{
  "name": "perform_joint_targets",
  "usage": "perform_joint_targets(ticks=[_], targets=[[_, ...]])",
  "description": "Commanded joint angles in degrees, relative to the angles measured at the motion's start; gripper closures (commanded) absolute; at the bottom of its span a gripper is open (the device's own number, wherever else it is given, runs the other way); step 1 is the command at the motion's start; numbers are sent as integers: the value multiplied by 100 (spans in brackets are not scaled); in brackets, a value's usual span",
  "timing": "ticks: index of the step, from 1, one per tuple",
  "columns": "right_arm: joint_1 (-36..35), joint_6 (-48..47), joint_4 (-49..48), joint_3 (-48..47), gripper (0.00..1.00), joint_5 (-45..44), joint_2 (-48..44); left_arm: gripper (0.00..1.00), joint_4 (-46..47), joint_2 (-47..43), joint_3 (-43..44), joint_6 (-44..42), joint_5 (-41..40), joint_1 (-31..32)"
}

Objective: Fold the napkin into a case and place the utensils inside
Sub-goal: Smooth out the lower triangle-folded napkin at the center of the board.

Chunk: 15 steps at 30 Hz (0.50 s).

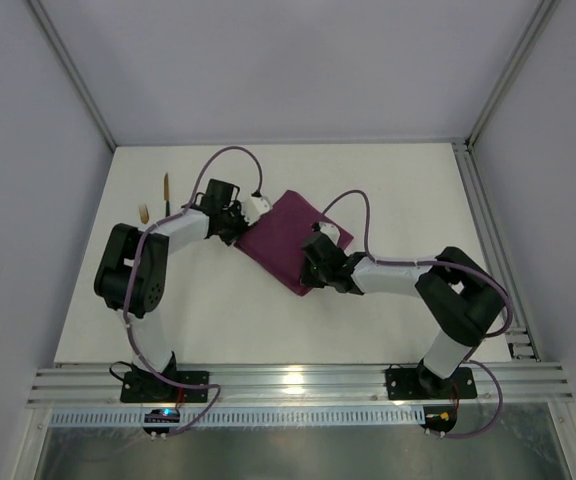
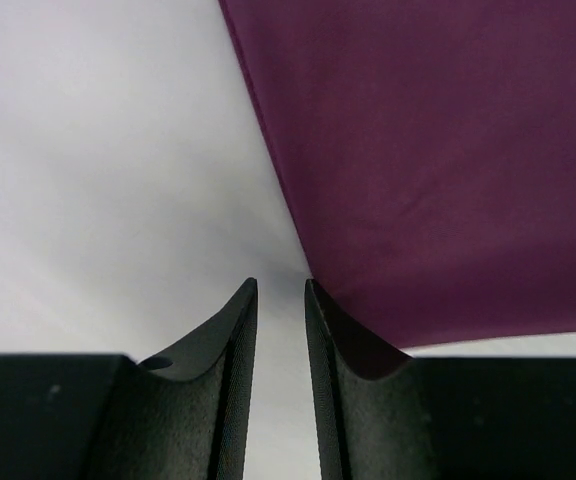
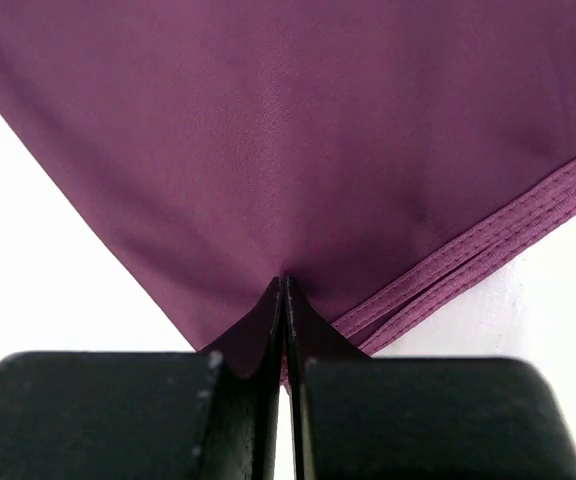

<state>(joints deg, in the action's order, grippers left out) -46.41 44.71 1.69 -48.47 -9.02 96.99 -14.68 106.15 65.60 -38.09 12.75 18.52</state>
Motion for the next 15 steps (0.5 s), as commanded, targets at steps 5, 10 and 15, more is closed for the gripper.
perform_joint_targets(ticks=[5, 10, 15], targets=[[343, -145, 278, 365, 96, 181, -400, 73, 141, 12, -311, 21, -502, 239], [624, -708, 796, -39, 95, 198, -453, 75, -280, -331, -417, 134, -336, 248], [792, -1419, 1517, -689, 89, -143, -777, 73, -895, -1383, -522, 415, -159, 248]])
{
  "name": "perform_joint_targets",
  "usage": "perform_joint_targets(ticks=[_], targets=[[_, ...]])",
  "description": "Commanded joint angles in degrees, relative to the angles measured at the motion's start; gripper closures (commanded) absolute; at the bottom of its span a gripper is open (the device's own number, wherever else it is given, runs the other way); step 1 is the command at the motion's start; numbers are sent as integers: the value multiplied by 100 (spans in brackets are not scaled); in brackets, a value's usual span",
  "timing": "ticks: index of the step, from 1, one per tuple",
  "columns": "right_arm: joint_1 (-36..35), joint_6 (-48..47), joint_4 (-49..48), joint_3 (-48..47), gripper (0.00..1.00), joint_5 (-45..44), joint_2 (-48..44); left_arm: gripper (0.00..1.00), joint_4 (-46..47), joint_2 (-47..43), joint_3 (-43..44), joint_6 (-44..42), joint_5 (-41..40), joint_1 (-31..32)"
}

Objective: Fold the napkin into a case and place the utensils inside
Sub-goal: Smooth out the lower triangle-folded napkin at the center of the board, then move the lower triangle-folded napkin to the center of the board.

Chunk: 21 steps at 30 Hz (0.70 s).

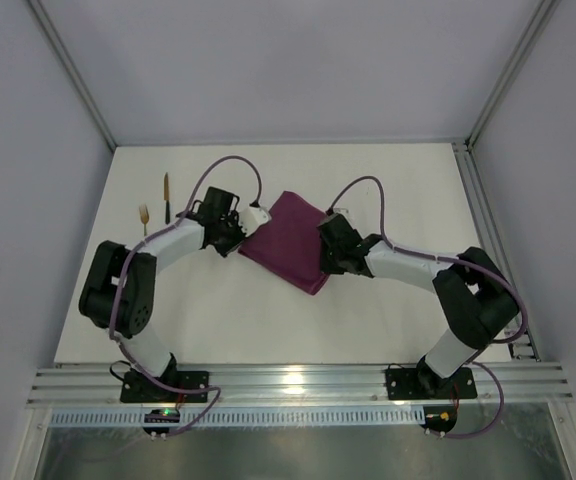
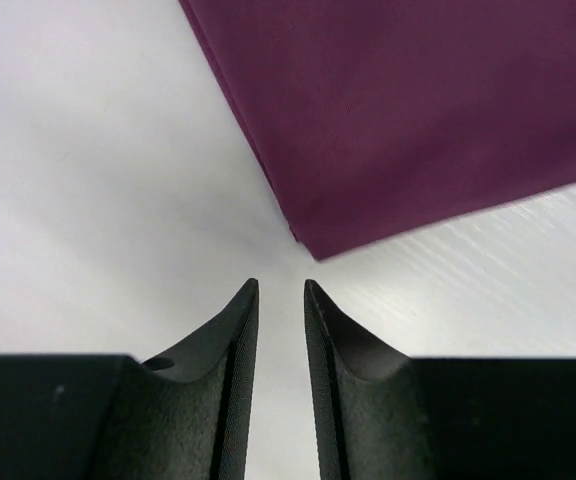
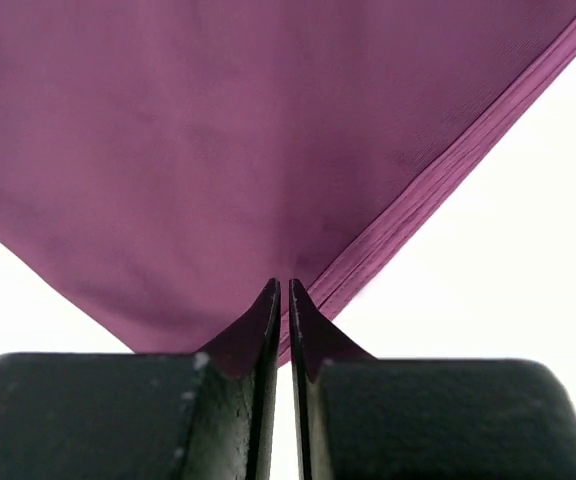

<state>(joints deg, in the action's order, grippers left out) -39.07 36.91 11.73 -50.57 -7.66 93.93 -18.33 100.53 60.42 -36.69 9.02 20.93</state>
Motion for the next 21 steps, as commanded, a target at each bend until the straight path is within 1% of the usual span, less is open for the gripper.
perform_joint_targets(ticks=[1, 3, 4, 6, 7, 8, 9, 10, 11, 12, 13, 14, 15, 16, 17, 18, 19, 21], targets=[[66, -719, 576, -672, 88, -289, -533, 73, -619, -955, 57, 328, 206, -1], [66, -877, 699, -849, 86, -193, -691, 72, -838, -1219, 153, 495, 285, -18], [66, -922, 699, -971, 84, 34, -727, 72, -1100, -1429, 250, 539, 294, -62], [-109, -1097, 550, -1130, 75, 220, -727, 71, -1330, -1623, 347, 688, 407, -176], [-231, -1350, 550, -1418, 71, 152, -553, 70, -1575, -1781, 408, 846, 434, -272], [-485, -1492, 585, -1586, 66, 90, -421, 70, -1682, -1843, 513, 926, 487, -508], [-601, -1632, 603, -1797, 57, 72, -254, 69, -1805, -1896, 566, 1005, 609, -659], [-689, -1869, 620, -2208, 52, 72, 122, 68, -1928, -1940, 628, 1101, 654, -825], [-838, -1984, 646, -2421, 49, 115, 334, 67, -2094, -2028, 681, 1154, 680, -1193], [-909, -2099, 673, -2649, 44, 177, 554, 66, -2148, -2072, 699, 1190, 741, -1396], [-970, -2326, 734, -3130, 42, 203, 1009, 66, -2192, -2125, 690, 1242, 777, -1590], [-1041, -2415, 900, -3370, 41, 212, 1239, 63, -2271, -2204, 673, 1252, 829, -1801], [-1146, -2503, 980, -3616, 41, 195, 1459, 63, -2341, -2248, 664, 1252, 926, -2212], [-1199, -2574, 1042, -4010, 41, 186, 1679, 62, -2394, -2266, 664, 1252, 1014, -2433], [-1252, -2644, 1121, -4179, 41, 160, 2047, 62, -2534, -2309, 655, 1252, 1110, -2583], [-1322, -2688, 1130, -4329, 41, 151, 2207, 62, -2588, -2327, 611, 1234, 1189, -2846], [-1357, -2680, 1156, -4556, 41, 99, 2374, 62, -2632, -2354, 585, 1234, 1312, -2927], [-1428, -2741, 1113, -4690, 41, 28, 2682, 62, -2685, -2468, 436, 1225, 1366, -3033]])
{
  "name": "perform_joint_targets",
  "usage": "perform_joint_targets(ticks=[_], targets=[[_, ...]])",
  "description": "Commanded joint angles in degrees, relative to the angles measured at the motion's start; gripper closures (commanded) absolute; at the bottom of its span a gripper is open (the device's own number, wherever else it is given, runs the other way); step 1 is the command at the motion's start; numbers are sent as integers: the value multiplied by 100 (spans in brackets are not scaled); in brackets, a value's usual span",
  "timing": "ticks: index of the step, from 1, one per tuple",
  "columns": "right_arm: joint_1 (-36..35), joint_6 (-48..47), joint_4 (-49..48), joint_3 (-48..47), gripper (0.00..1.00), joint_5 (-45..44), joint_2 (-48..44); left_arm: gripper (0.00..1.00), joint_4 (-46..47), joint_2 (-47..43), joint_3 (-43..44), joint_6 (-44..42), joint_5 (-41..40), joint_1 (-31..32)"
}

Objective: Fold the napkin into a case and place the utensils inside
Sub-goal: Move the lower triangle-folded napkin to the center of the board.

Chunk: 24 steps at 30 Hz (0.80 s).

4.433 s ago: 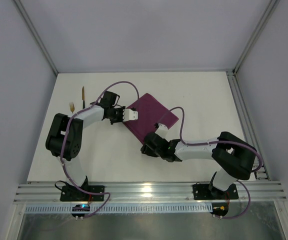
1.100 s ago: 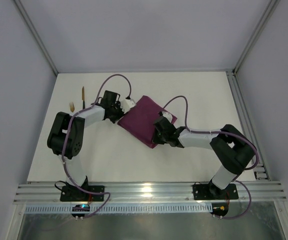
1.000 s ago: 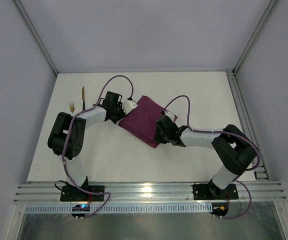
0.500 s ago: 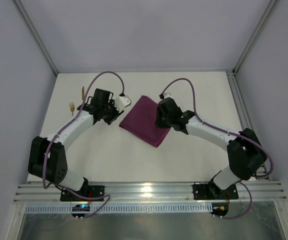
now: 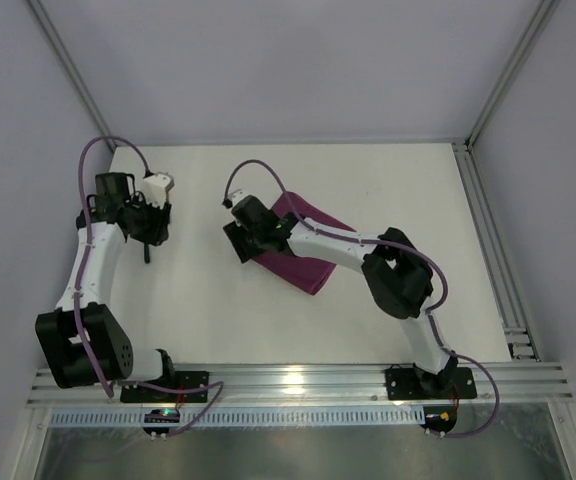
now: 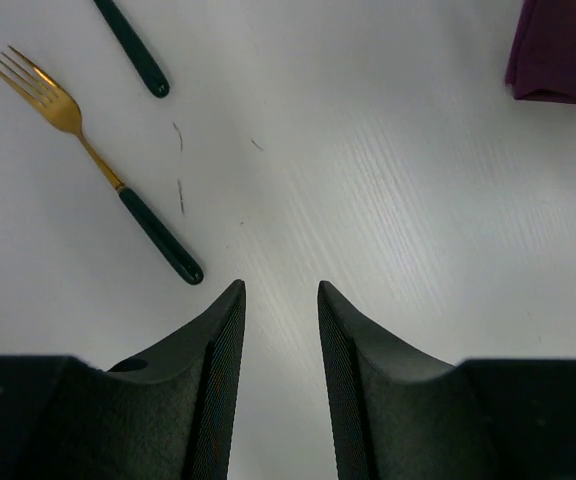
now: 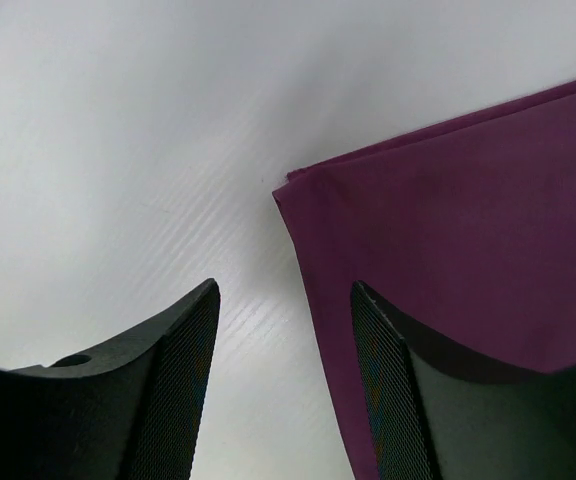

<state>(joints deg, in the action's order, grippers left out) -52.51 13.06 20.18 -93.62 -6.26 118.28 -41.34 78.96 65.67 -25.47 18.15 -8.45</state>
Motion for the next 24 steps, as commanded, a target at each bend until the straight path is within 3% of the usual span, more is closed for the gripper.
perform_joint_targets(ticks=[1, 7, 17, 24], targets=[[-110, -400, 206, -419, 41, -129, 309, 62, -383, -346, -150, 113, 487, -104], [-145, -629, 337, -596, 44, -174, 758, 62, -278, -460, -353, 131, 619, -113], [-154, -726, 486, -201, 85, 169, 969, 62, -313, -469, -344, 87, 909, -113], [-417, -1410, 504, 309, 96, 924, 539, 62, -401, -530, -353, -1, 909, -113]])
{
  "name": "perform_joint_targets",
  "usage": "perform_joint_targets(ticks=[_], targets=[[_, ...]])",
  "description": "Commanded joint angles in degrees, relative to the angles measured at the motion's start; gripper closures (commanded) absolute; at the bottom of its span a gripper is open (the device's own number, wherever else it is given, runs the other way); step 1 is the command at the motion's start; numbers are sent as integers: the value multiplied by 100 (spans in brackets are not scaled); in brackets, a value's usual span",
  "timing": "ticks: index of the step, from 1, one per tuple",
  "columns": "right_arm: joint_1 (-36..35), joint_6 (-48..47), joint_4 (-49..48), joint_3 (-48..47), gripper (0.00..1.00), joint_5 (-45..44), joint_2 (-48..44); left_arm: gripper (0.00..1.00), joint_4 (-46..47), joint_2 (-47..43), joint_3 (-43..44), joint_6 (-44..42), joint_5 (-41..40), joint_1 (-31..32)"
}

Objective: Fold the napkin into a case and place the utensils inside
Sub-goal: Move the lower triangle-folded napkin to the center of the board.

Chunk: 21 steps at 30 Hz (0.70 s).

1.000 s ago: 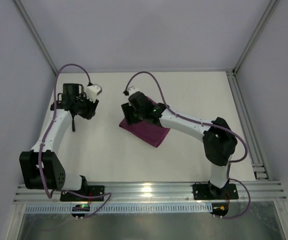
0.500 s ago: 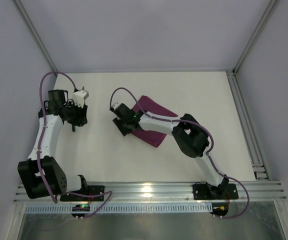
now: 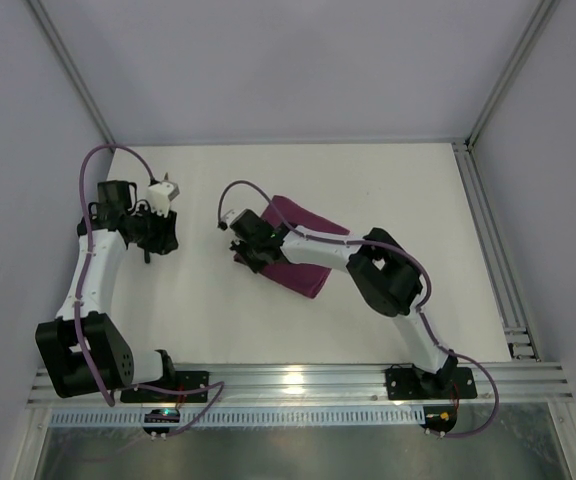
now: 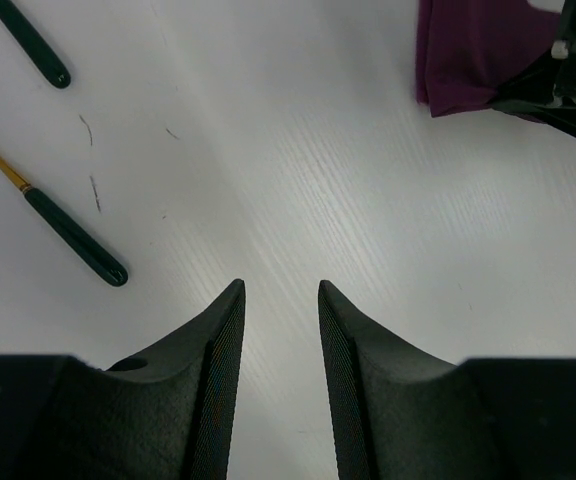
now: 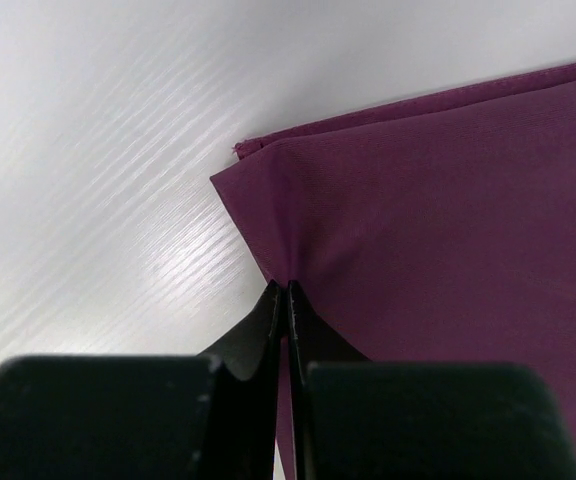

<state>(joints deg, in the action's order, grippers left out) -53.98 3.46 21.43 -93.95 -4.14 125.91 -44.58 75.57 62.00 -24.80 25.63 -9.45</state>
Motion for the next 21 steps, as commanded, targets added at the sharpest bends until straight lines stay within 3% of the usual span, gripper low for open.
perform_joint_targets(ticks=[1, 9, 11, 14, 21], targets=[[-358, -696, 414, 412, 96, 817, -364, 62, -86, -201, 23, -95, 171, -4], [-1483, -760, 292, 1300, 95, 1609, -1120, 62, -183, -157, -82, -113, 241, -13], [-1581, -506, 230, 1449, 83, 1618, -1226, 62, -192, -130, -135, -113, 311, -13], [-1598, -50, -77, 1599, 53, 1505, -1551, 62, -192, -51, -249, -113, 442, -13], [-1397, 646, -674, 1792, 44, 1495, -2623, 63, -429, 379, -355, -51, 444, 364]])
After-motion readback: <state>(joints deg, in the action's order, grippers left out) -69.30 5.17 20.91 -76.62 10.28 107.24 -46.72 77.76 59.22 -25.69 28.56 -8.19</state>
